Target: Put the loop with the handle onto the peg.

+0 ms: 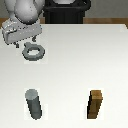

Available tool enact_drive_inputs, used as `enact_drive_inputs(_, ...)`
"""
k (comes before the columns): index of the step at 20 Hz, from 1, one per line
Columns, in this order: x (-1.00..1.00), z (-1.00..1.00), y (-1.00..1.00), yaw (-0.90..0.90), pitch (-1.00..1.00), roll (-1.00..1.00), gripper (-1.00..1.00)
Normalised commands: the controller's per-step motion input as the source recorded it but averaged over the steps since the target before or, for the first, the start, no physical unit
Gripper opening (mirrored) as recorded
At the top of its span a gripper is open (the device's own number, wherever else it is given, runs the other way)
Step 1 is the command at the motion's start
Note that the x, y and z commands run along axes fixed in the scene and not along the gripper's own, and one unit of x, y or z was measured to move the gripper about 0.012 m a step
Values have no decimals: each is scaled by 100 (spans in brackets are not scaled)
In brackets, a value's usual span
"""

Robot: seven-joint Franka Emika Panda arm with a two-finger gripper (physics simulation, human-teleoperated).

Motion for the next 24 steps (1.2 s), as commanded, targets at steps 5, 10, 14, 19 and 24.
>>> enact_drive_inputs(5,40,0,20,0,0,0,100)
enact_drive_inputs(10,0,-20,0,0,0,0,100)
enact_drive_inputs(14,0,0,0,0,0,0,100)
enact_drive_inputs(19,0,0,0,0,0,0,-100)
enact_drive_inputs(24,0,0,0,0,0,0,-100)
